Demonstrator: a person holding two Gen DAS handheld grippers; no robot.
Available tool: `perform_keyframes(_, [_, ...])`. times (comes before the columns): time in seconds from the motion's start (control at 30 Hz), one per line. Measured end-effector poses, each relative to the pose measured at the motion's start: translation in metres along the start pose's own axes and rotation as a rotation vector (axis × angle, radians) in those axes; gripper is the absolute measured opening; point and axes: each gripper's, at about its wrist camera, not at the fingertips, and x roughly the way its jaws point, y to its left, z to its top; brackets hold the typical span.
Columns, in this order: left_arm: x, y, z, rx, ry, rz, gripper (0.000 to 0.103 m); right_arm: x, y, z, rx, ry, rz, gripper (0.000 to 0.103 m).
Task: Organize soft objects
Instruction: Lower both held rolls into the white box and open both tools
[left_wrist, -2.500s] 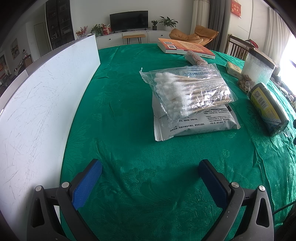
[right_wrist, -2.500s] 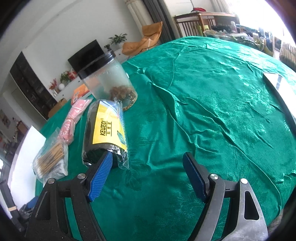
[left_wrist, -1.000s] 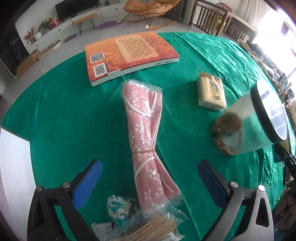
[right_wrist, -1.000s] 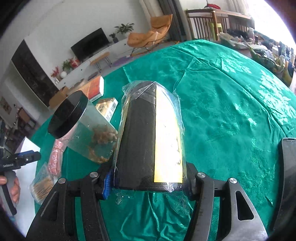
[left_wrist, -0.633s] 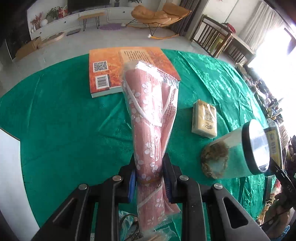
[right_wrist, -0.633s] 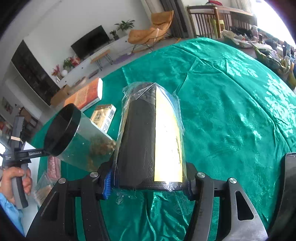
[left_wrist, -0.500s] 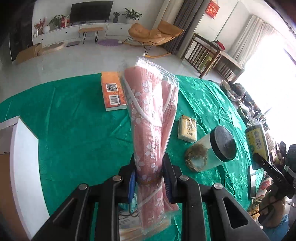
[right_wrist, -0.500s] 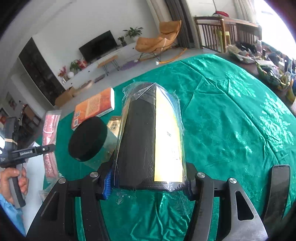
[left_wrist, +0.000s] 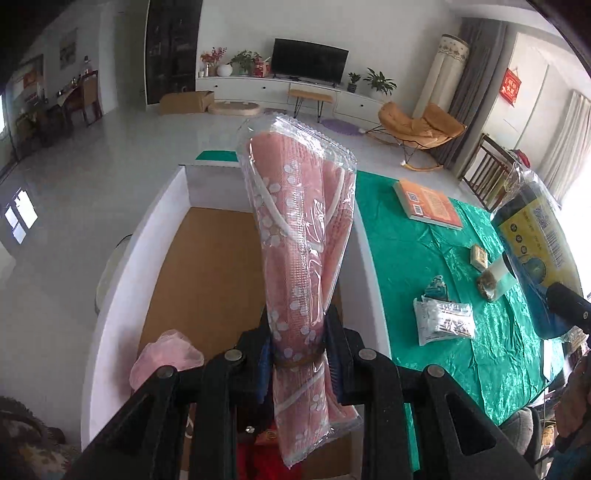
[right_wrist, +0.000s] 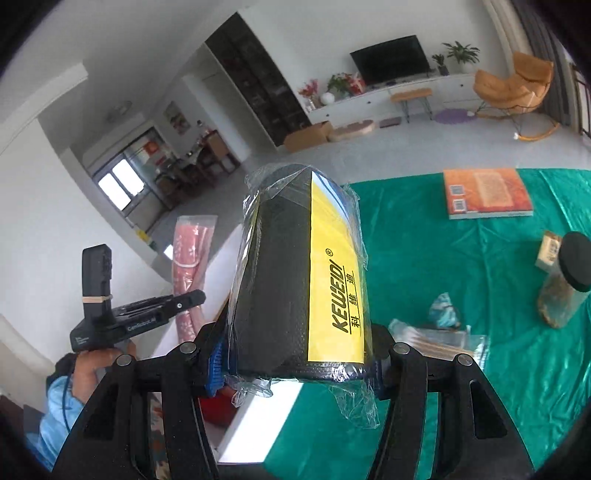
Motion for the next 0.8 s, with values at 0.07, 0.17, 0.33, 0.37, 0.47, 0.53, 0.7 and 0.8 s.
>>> perform_keyframes(0.07, [0.005,0.015,-0.017,-0.039,0.01,0.059,0.029,0.03,0.036,-0.008,-0.028,0.037,0.051,0.064])
perform_keyframes(0.17, [0.023,0.033,-0.038,-0.099,0.029,0.122,0.066,0.076,0.07,-0.027,-0.051,0.103,0.125,0.075])
perform_keyframes(0.33, [0.039,0.023,-0.055,-0.115,-0.024,0.115,0.088,0.088,0.048,-0.056,-0.048,0.135,0.092,0.075])
perform_keyframes(0.37, [0.039,0.017,-0.055,-0.109,-0.033,0.094,0.088,0.083,0.034,-0.061,-0.036,0.129,0.074,0.075])
perform_keyframes(0.47, [0.037,-0.015,-0.054,-0.064,-0.063,-0.001,0.088,0.066,-0.022,-0.074,-0.044,0.077,-0.067,0.075])
perform_keyframes(0.53, [0.036,-0.043,-0.055,-0.019,-0.076,-0.064,0.088,0.059,-0.06,-0.084,-0.091,0.053,-0.226,0.075])
perform_keyframes(0.7, [0.032,-0.102,-0.064,0.034,-0.079,-0.215,0.088,0.078,-0.137,-0.073,-0.192,0.248,-0.356,0.076])
perform_keyframes(0.8, [0.034,-0.129,-0.07,0.035,-0.052,-0.294,0.088,0.105,-0.138,-0.071,-0.383,0.333,-0.354,0.075])
